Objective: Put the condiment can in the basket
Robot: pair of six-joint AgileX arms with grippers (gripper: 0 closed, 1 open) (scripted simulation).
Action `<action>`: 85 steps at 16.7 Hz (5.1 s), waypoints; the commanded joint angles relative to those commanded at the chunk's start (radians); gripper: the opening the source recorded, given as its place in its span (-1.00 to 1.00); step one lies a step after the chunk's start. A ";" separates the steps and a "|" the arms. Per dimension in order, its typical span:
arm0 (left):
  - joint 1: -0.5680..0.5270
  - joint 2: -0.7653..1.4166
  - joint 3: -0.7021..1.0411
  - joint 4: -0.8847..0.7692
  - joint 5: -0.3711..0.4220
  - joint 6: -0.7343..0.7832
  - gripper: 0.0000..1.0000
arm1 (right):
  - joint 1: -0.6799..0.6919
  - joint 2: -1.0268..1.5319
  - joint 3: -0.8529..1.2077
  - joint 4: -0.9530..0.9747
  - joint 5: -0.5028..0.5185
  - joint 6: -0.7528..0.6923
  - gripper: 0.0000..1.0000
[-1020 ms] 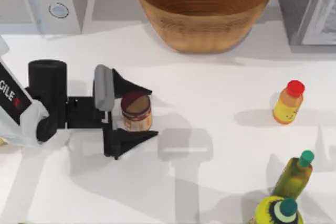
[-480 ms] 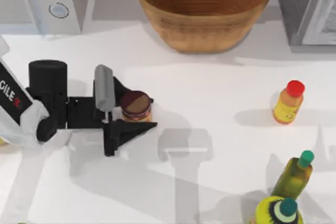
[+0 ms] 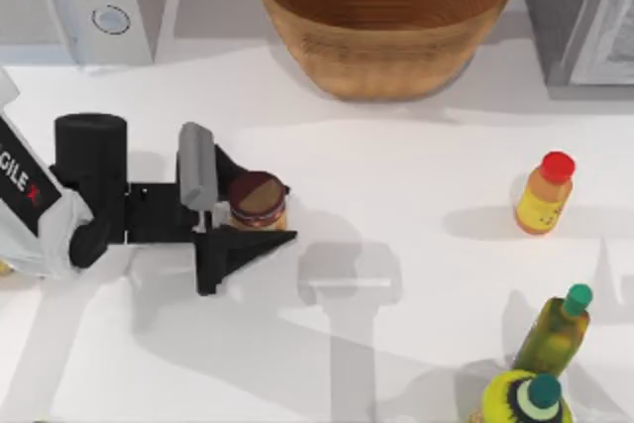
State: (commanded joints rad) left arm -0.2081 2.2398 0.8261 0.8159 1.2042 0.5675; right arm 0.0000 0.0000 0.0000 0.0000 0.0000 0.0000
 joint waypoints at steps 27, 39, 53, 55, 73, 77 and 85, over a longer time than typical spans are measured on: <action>0.339 -0.561 -0.085 -1.520 0.161 1.063 -1.00 | 0.000 0.000 0.000 0.000 0.000 0.000 1.00; 0.286 -0.512 0.042 -1.390 0.014 0.925 -1.00 | 0.000 0.000 0.000 0.000 0.000 0.000 1.00; -0.123 -0.182 0.791 -0.713 -0.753 -0.278 -1.00 | 0.000 0.000 0.000 0.000 0.000 0.000 1.00; -0.178 -0.154 0.855 -0.686 -0.798 -0.381 -1.00 | 0.000 0.000 0.000 0.000 0.000 0.000 1.00; -0.251 0.017 1.069 -0.686 -0.843 -0.463 -1.00 | 0.000 0.000 0.000 0.000 0.000 0.000 1.00; -0.263 0.085 1.144 -0.692 -0.852 -0.466 -1.00 | 0.000 0.000 0.000 0.000 0.000 0.000 1.00; -0.269 0.118 1.179 -0.695 -0.859 -0.470 -0.70 | 0.000 0.000 0.000 0.000 0.000 0.000 1.00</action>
State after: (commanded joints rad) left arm -0.4766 2.3576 2.0047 0.1211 0.3453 0.0979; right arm 0.0000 0.0000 0.0000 0.0000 0.0000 0.0000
